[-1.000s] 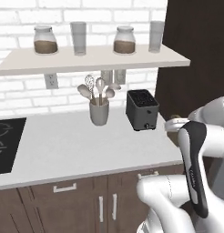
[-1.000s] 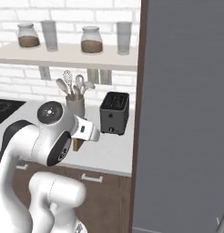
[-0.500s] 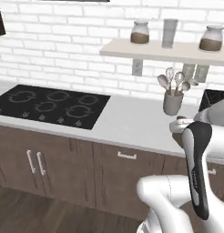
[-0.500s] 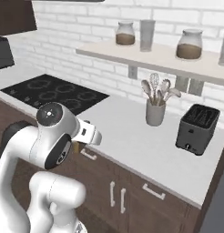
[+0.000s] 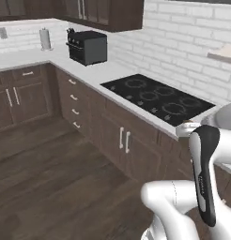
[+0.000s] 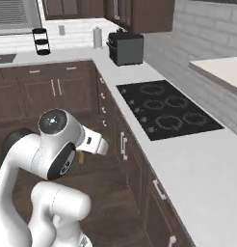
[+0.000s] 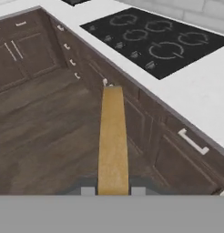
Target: Start the toaster. Once the lever pops up, take the bread to the plate on the dining counter.
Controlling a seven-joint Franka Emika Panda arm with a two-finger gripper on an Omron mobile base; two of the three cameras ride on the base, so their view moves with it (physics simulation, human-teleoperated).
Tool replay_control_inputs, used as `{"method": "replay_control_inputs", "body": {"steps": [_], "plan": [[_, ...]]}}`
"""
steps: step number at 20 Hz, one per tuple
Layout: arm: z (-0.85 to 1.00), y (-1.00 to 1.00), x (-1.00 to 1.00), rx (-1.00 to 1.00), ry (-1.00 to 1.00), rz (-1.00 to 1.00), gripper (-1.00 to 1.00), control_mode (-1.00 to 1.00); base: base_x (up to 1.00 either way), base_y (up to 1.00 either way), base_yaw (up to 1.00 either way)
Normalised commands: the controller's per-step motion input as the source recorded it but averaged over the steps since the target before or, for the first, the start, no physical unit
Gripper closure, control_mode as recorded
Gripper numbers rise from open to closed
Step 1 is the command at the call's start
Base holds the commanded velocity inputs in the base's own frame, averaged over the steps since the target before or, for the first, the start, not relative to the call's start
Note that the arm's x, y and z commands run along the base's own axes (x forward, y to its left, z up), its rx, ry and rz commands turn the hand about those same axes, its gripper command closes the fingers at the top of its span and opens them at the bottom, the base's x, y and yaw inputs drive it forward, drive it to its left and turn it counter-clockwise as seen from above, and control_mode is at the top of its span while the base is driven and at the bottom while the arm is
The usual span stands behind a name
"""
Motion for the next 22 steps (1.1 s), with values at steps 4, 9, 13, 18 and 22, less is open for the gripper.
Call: {"method": "replay_control_inputs", "body": {"steps": [4,9,13,18,22], "plan": [[0.00,0.00,0.00,0.00,0.00,0.00,1.00,1.00,-0.14,0.00,1.00],[0.00,0.00,0.00,0.00,0.00,0.00,1.00,1.00,-0.26,-0.02,0.95],[0.00,0.00,0.00,0.00,0.00,0.00,1.00,1.00,-0.30,-0.16,0.83],[0.00,0.00,0.00,0.00,0.00,0.00,1.00,1.00,-0.21,-0.12,0.73],[0.00,0.00,0.00,0.00,0.00,0.00,1.00,1.00,-0.17,-0.10,0.65]]}}
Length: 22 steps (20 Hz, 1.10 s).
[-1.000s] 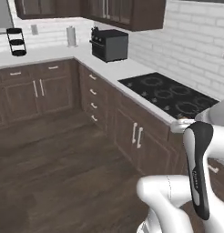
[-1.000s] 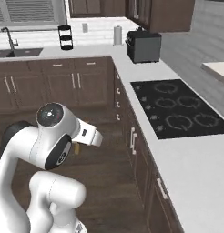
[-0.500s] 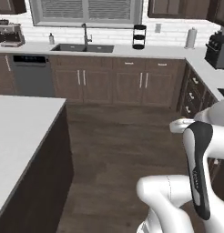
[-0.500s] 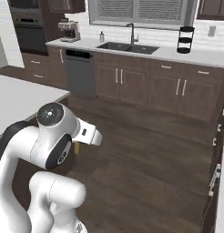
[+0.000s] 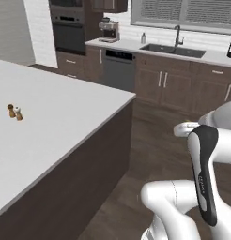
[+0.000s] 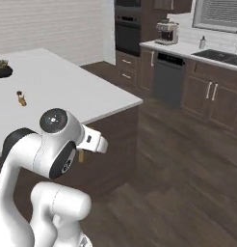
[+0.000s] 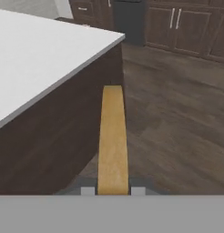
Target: Start the toaster. Once the lever pops up, take the bread to the plate on the dining counter.
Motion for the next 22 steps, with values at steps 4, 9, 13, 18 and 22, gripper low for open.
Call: {"method": "replay_control_inputs", "body": {"steps": [4,9,13,18,22], "plan": [[0.00,0.00,0.00,0.00,0.00,0.00,1.00,1.00,-0.22,-0.04,0.60],[0.00,0.00,0.00,0.00,0.00,0.00,1.00,1.00,-0.01,0.10,0.50],[0.00,0.00,0.00,0.00,0.00,0.00,1.00,1.00,-0.08,0.82,0.24],[0.00,0.00,0.00,0.00,0.00,0.00,1.00,1.00,-0.09,1.00,0.05],[0.00,0.00,0.00,0.00,0.00,0.00,1.00,1.00,-0.10,1.00,-0.01]]}}
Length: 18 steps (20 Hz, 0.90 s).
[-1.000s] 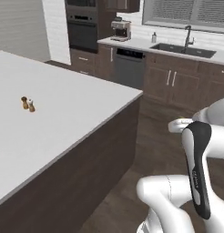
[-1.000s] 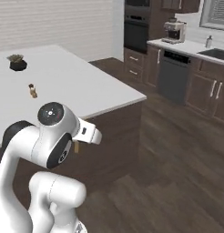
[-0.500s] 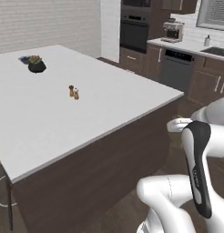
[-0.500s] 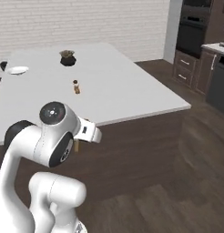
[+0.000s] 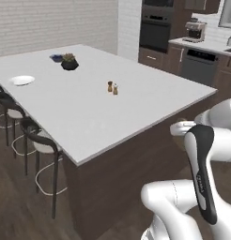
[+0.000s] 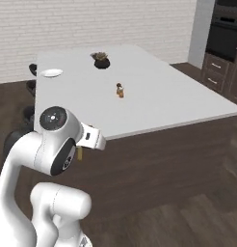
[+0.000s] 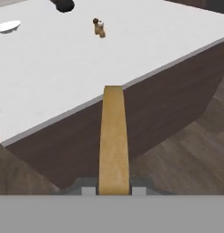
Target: Start the toaster. Once the lever pops up, take the bread to the plate on the dining counter.
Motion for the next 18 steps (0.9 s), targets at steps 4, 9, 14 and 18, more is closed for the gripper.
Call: {"method": "replay_control_inputs", "body": {"steps": [4,9,14,18], "plan": [[0.00,0.00,0.00,0.00,0.00,0.00,1.00,1.00,-0.08,1.00,-0.12],[0.00,0.00,0.00,0.00,0.00,0.00,1.00,1.00,0.00,1.00,-0.24],[0.00,0.00,0.00,0.00,0.00,0.00,1.00,1.00,0.07,1.00,-0.33],[0.00,0.00,0.00,0.00,0.00,0.00,1.00,1.00,0.13,1.00,-0.37]]}}
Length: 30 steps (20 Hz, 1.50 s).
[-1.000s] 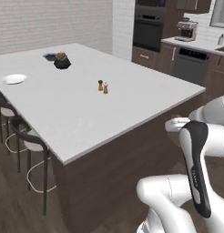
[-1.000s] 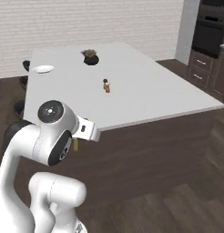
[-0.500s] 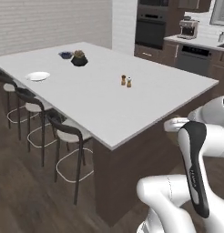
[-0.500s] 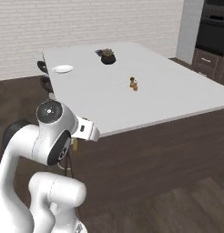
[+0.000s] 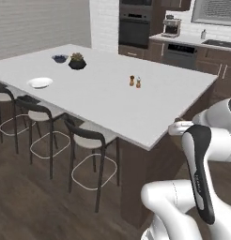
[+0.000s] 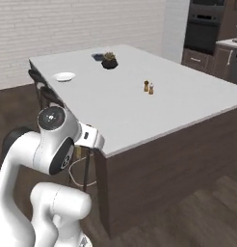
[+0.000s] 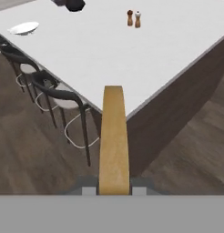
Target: Start the toaster. Once the lever pops up, take the bread to the plate on the dining counter.
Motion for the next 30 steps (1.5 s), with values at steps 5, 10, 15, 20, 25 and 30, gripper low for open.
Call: {"method": "replay_control_inputs", "body": {"steps": [5,10,15,20,25,30], "plan": [[0.00,0.00,0.00,0.00,0.00,0.00,1.00,1.00,0.31,1.00,-0.40],[0.00,0.00,0.00,0.00,0.00,0.00,1.00,1.00,0.29,1.00,-0.41],[0.00,0.00,0.00,0.00,0.00,0.00,1.00,1.00,0.31,1.00,-0.41],[0.00,0.00,0.00,0.00,0.00,0.00,1.00,1.00,0.35,1.00,-0.40],[0.00,0.00,0.00,0.00,0.00,0.00,1.00,1.00,0.33,1.00,-0.36],[0.00,0.00,0.00,0.00,0.00,0.00,1.00,1.00,0.19,1.00,-0.34]]}}
